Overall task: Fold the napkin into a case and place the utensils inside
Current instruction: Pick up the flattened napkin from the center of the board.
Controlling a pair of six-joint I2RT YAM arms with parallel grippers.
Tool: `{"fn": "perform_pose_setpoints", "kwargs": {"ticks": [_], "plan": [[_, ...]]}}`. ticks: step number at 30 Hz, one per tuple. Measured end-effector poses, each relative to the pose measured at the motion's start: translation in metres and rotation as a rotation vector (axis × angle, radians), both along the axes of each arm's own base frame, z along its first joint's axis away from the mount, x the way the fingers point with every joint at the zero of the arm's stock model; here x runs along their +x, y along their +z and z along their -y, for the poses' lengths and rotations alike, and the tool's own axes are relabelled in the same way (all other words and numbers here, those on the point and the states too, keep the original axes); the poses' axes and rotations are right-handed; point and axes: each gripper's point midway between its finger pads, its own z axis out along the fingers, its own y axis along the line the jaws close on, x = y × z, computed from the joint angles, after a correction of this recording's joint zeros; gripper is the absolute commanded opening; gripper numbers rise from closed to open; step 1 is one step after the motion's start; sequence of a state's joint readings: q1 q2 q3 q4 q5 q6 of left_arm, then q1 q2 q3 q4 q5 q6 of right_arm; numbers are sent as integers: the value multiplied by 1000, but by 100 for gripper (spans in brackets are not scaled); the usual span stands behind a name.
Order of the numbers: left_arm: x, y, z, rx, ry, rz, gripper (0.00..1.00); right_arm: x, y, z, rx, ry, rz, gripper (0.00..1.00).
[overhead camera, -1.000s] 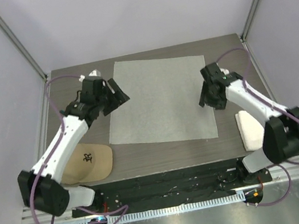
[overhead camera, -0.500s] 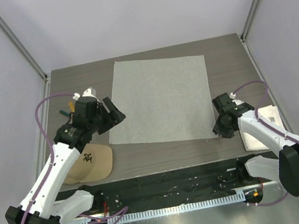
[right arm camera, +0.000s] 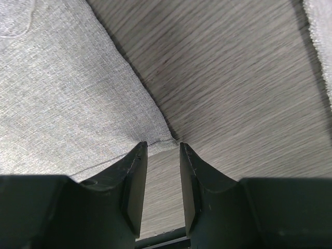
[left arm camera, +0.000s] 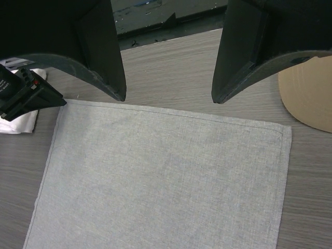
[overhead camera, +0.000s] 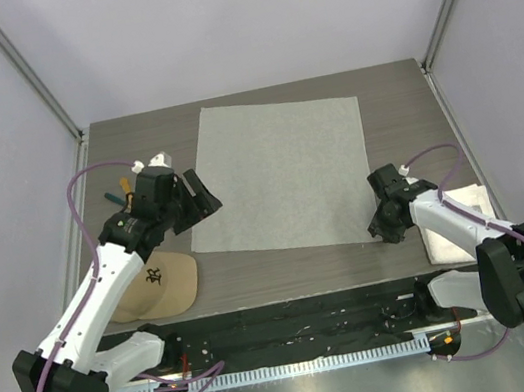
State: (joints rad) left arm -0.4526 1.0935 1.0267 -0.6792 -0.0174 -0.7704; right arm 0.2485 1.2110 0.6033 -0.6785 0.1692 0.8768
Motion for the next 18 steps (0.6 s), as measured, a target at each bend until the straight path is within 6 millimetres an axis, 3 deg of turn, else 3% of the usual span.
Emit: {"fn": "perform_pose_setpoints", "kwargs": {"ticks": [9, 10, 13, 14, 18], "plan": [[1, 1, 0, 7, -9, 6, 71, -6, -7, 3, -12, -26, -24, 34], [1, 2, 0, 9, -10, 8, 71, -6, -7, 3, -13, -26, -29, 22], [2, 7, 0, 9, -13, 16, 72, -1, -7, 2, -13, -24, -27, 15], [3, 9, 0, 8, -14, 19, 73, 1, -8, 1, -11, -26, -24, 7], [4, 14, 1, 7, -16, 29, 75, 2, -6, 2, -11, -32, 0, 1]]}}
